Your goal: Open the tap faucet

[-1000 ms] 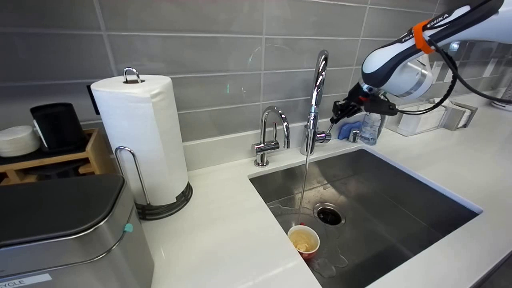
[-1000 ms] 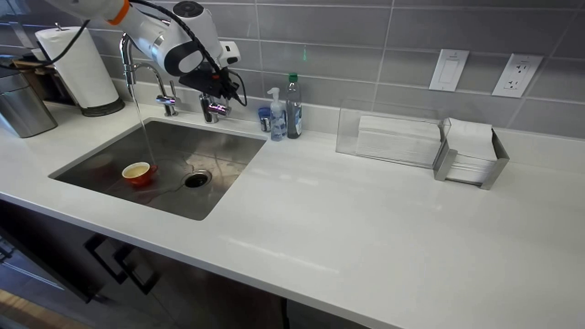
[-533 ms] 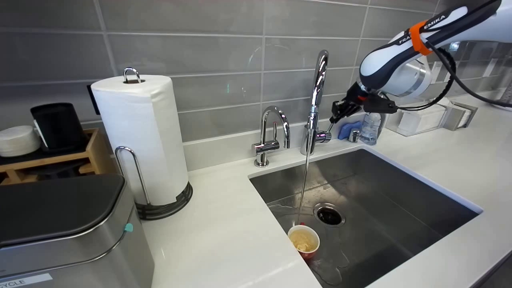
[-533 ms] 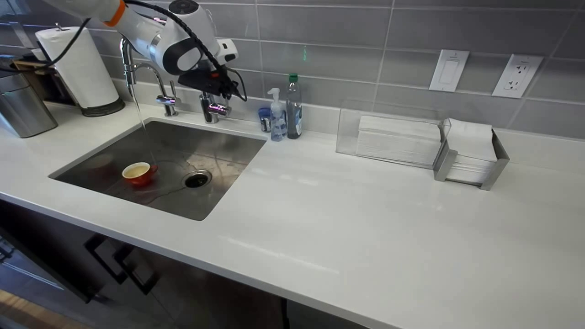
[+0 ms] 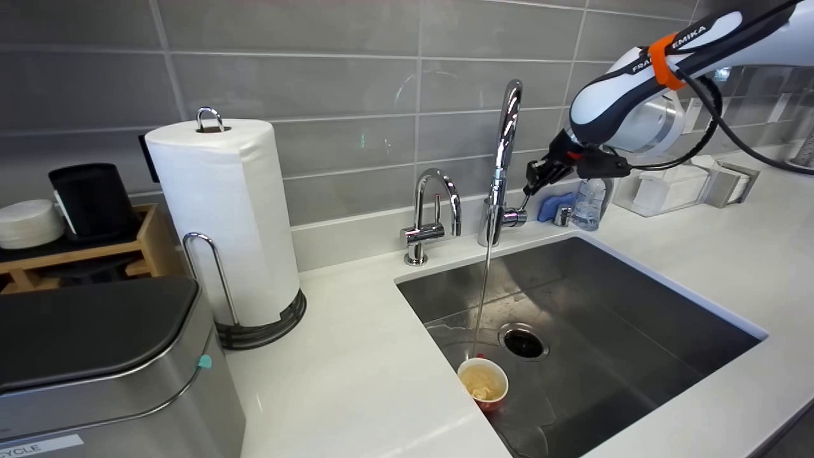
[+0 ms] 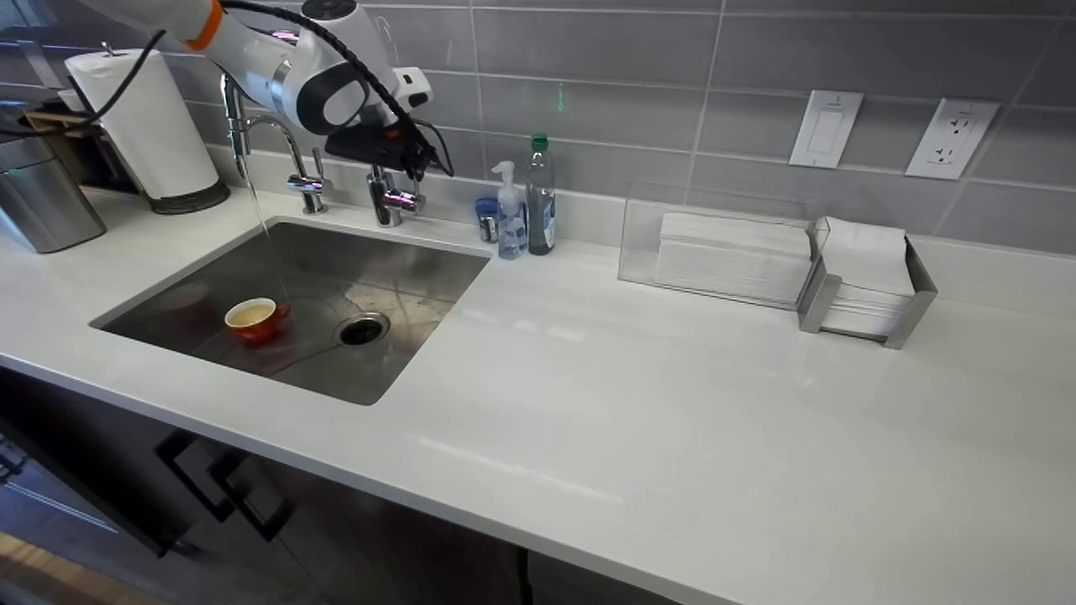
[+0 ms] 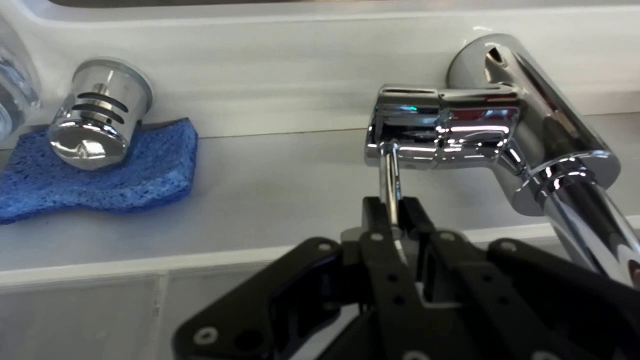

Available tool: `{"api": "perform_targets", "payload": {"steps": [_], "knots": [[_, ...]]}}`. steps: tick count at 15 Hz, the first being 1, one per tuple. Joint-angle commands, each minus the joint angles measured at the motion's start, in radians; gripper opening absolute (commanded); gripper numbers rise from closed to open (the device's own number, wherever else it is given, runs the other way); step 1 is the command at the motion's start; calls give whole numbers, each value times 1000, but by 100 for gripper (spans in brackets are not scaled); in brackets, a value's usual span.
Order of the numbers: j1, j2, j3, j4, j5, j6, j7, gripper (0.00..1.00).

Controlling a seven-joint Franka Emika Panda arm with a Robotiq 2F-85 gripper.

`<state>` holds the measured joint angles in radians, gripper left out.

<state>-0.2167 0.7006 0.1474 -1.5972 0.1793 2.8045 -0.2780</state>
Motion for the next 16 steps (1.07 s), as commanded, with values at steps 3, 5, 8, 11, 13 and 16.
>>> {"api": "perform_targets", "payload": {"steps": [3, 5, 8, 11, 13, 16], "knots": [[11, -19, -52, -11, -90, -15, -18, 3], [20, -19, -49, -4, -108, -19, -20, 3], [15, -19, -25, 2, -113, -18, -40, 3], [14, -20, -13, 2, -118, -22, -64, 3], [17, -23, -5, -1, -125, -24, -89, 3], [20, -29, 12, -1, -140, -28, -133, 3]]}}
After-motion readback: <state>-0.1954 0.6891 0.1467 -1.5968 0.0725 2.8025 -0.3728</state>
